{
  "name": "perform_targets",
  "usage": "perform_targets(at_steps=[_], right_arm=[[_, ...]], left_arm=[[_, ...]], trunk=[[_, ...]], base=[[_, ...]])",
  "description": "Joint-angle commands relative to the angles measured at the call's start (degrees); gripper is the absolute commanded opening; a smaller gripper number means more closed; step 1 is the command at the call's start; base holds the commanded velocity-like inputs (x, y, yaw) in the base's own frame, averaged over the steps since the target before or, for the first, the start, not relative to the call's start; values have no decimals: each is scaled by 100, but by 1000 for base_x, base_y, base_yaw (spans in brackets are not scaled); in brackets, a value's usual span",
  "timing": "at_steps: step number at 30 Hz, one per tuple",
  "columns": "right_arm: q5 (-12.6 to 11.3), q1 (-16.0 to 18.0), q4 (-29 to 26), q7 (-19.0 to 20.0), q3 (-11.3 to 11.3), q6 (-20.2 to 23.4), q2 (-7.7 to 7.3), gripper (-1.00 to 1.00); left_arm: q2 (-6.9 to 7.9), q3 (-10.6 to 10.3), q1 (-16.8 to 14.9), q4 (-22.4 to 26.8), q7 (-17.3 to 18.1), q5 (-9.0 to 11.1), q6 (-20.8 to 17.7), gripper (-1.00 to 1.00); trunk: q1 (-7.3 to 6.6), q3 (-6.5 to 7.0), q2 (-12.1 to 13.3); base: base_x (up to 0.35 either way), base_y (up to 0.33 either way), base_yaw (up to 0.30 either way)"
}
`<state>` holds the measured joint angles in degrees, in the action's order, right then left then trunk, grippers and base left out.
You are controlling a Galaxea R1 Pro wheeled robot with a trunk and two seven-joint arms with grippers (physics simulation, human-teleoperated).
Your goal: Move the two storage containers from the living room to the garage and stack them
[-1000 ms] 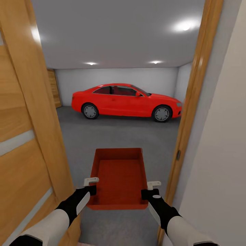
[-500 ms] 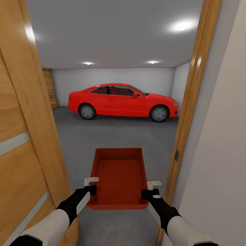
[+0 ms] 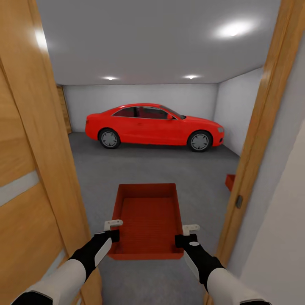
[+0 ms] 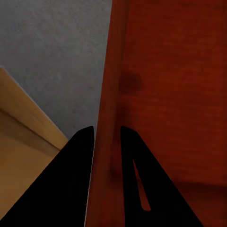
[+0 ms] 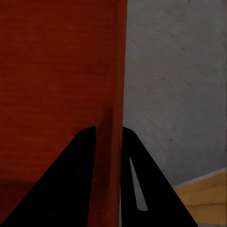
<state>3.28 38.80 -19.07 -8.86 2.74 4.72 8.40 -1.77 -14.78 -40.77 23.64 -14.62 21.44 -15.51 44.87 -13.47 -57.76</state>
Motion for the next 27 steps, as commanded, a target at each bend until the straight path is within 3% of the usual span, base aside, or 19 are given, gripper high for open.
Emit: perform_targets(at_steps=[1,8,20,27], right_arm=[[-41,-4,-9,78,60,44,4,-100],[-46,-4,-9,70,60,47,4,-100],[-47,-4,-9,74,60,46,4,-100],[-47,-4,-9,77,60,47,4,-100]], left_arm=[[1,441,-10,28,-120,-140,-49,-100],[1,441,-10,26,-120,-140,-49,-100],[2,435,-10,26,-120,-140,-49,-100],[1,441,-10,19,-120,-140,-49,-100]], trunk=[[2,-8,-6],[2,-8,-6],[2,-8,-6],[2,-8,-6]], base=[[69,58,0],[12,10,-45],[0,0,-235],[144,116,-30]])
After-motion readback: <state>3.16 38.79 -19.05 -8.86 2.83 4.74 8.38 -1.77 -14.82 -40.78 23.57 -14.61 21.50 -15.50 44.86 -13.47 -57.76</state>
